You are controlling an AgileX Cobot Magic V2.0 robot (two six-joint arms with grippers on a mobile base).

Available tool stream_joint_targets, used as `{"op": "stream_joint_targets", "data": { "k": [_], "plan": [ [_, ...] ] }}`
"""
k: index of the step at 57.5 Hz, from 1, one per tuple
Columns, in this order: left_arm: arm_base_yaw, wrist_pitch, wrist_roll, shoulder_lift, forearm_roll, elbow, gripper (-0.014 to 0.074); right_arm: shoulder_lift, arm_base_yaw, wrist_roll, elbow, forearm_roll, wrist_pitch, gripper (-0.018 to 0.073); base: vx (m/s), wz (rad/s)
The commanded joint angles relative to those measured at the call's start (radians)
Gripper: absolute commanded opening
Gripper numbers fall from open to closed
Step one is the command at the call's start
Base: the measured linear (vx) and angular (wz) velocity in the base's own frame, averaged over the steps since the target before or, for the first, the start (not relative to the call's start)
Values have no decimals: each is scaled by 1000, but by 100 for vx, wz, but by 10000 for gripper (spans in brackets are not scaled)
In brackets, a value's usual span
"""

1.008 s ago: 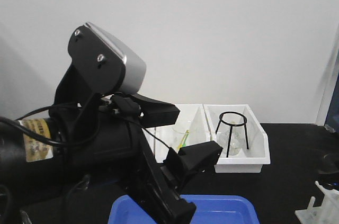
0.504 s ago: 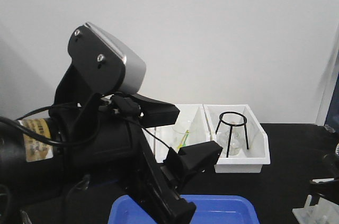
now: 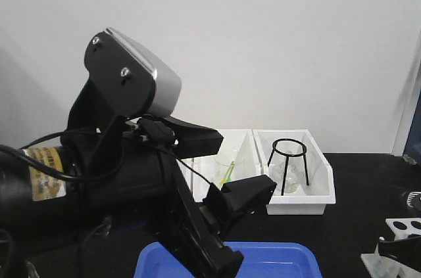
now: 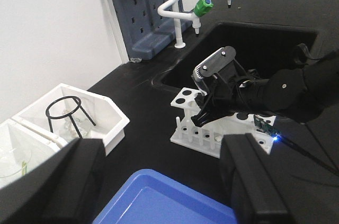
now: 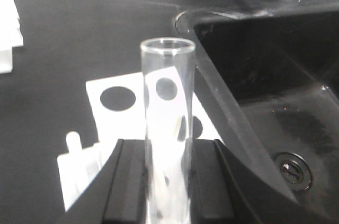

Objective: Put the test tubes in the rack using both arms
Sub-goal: 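Open the right gripper to release the tube in the rack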

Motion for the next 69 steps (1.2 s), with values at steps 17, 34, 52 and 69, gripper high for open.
{"op": "stream_joint_targets", "data": {
  "k": [17,34,52,69],
  "plan": [
    [0,-73,-1,-25,-7,-32,561,-30,-5,-6,-31,-39,-23,301,0,0],
    [0,-62,-1,-25,-8,-32,561,-30,-5,-6,-31,-38,-26,398,0,0],
    [0,-54,-1,-25,-8,-32,561,-81,-5,-6,-31,-40,-90,398,0,0],
    [0,-45,-28,-25,-8,-32,561,-271,-5,-6,-31,-142,-154,398,0,0]
  ]
}}
